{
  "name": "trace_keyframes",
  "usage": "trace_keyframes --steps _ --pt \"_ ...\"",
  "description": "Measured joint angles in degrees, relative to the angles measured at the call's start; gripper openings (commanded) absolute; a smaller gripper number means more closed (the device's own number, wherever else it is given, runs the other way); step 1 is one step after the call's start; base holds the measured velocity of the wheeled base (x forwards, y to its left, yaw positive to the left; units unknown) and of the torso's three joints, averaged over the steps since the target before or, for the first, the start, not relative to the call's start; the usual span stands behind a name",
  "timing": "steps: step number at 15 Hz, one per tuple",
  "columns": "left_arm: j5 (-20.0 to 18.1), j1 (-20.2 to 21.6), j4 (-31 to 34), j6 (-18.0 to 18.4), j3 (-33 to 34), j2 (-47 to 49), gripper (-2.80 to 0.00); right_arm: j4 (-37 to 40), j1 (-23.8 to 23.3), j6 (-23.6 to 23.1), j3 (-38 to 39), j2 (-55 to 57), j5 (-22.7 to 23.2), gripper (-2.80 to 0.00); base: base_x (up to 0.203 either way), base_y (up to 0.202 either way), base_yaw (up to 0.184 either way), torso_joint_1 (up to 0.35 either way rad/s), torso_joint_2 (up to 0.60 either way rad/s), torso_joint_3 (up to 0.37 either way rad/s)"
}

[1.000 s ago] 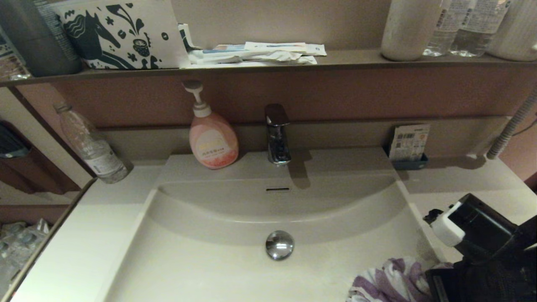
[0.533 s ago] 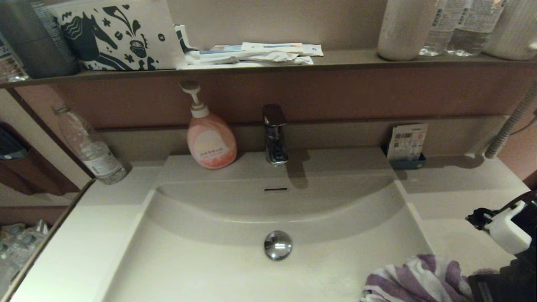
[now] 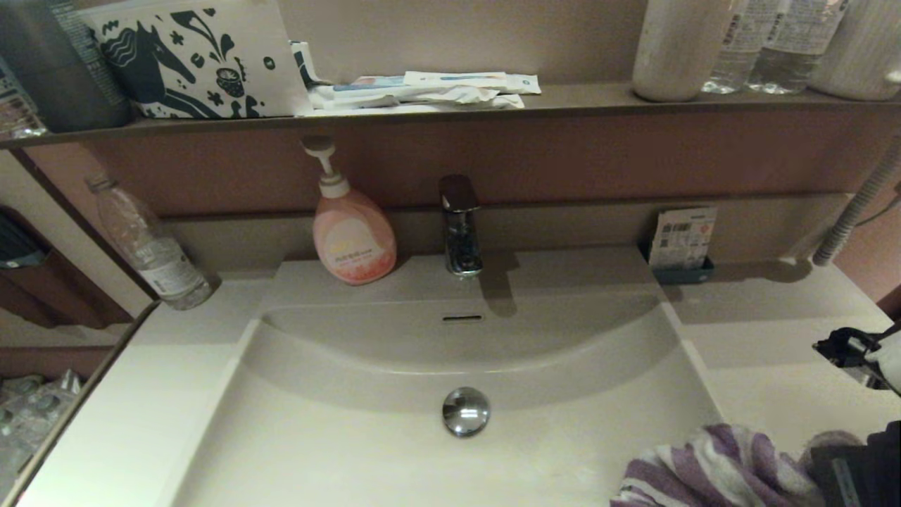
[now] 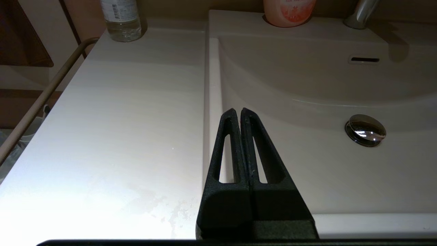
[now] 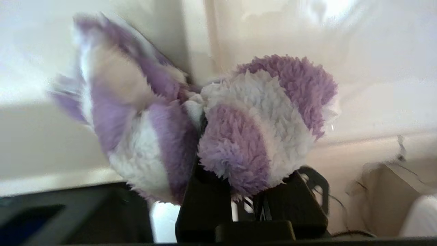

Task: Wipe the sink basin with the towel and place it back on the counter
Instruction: Wipe the sink

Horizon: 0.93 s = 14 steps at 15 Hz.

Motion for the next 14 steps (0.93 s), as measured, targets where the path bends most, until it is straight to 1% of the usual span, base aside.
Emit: trace_keyframes --steps 2,5,8,14 --pt "-0.01 0.00 0.00 0.00 0.00 0.00 -2.80 0.48 0.00 0.07 -3.17 0.15 0.52 -2.80 0.000 0.000 0.000 0.000 0.00 0.000" --pt "0.00 0.00 0.02 0.00 0.00 0.00 -2.80 1.54 -0.37 0.72 -8.65 0.22 2.85 -2.80 0.000 0.000 0.000 0.000 0.00 0.000" --pt "0.00 0.00 0.02 0.00 0.00 0.00 -2.80 1.57 -0.56 2.04 -13.89 0.35 3.62 -2.80 0.000 0.000 0.000 0.000 0.00 0.000" --pt "0.00 0.00 0.02 -0.03 0.00 0.00 -2.80 1.44 -1.06 2.12 -24.82 2.94 3.78 -2.80 0.000 0.000 0.000 0.000 0.00 0.000"
